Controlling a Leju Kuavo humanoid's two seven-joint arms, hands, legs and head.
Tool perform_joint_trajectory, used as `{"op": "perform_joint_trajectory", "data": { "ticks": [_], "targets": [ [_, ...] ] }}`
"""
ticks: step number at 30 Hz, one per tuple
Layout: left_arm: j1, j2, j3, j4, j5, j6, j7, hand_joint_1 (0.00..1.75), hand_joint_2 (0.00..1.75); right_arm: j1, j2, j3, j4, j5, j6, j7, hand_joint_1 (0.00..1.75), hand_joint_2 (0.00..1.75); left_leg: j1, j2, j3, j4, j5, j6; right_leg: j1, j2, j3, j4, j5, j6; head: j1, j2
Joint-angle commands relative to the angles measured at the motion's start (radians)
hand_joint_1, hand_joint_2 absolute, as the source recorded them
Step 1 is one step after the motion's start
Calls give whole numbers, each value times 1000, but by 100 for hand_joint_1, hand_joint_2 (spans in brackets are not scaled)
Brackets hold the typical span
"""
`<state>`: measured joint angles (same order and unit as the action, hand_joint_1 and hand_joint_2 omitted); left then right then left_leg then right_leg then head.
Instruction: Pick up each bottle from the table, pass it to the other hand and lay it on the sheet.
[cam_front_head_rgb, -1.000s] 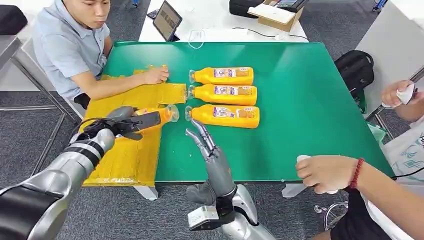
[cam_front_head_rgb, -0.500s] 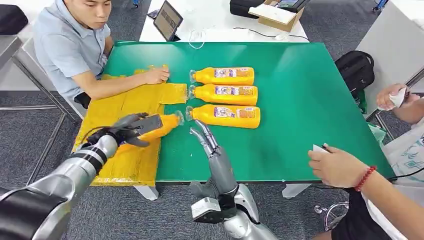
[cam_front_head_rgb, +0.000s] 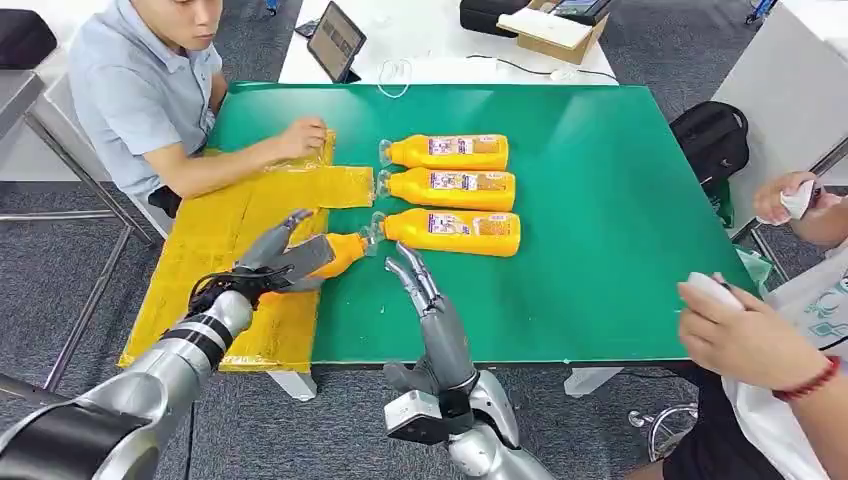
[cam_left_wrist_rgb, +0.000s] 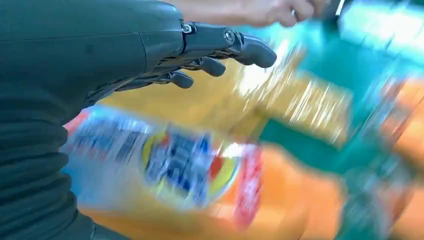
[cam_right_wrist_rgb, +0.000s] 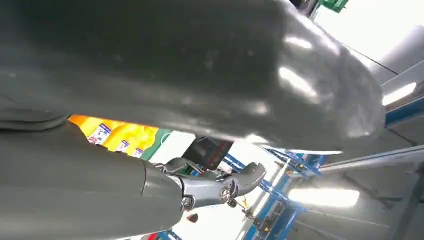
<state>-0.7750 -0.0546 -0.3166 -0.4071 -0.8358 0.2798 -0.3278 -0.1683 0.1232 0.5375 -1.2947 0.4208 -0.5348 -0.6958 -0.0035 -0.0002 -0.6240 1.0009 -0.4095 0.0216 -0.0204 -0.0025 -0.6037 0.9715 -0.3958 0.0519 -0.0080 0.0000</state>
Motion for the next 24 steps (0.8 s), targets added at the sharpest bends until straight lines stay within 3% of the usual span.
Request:
{"op": "perform_joint_trajectory", "data": {
  "ticks": [1,6,7,10,11,18,24],
  "targets": [
    [85,-19,114,-223,116,119,-100,0,175,17,0,-37,32,11,-6,-2,0,0,1,0,4,0,-2,-1,1,0,4,-1,-2,-2,0,0],
    [185,-20,137,-442,180,150,-130,0,175,33,-4,-41,19,30,-18,-1,0,0,0,0,1,-1,-1,-1,1,0,1,-1,-1,-1,0,0],
    [236,-29,153,-541,227,189,-184,0,175,33,-12,-45,21,82,-45,28,0,0,1,1,4,0,-3,-1,2,0,4,0,-2,-2,0,0],
    [355,-20,132,-770,267,191,-165,0,175,26,-49,-63,42,185,-70,93,0,0,1,2,5,-1,-3,-1,1,1,4,-1,-2,-2,0,0],
    [391,-23,129,-831,292,193,-177,0,175,18,-64,-73,59,246,-72,144,0,175,0,2,3,-1,-2,-1,1,2,2,-1,-1,-2,0,0],
    [597,-43,106,-1101,469,143,-224,0,175,-103,-142,-202,227,399,22,290,0,175,0,3,2,-1,-3,0,0,2,2,-2,-1,-1,0,0],
    [638,-63,112,-1139,574,113,-245,0,175,-159,-145,-227,315,453,51,337,0,175,-1,3,3,-1,-3,-1,0,2,3,-2,-1,-2,0,0]
  ]
}}
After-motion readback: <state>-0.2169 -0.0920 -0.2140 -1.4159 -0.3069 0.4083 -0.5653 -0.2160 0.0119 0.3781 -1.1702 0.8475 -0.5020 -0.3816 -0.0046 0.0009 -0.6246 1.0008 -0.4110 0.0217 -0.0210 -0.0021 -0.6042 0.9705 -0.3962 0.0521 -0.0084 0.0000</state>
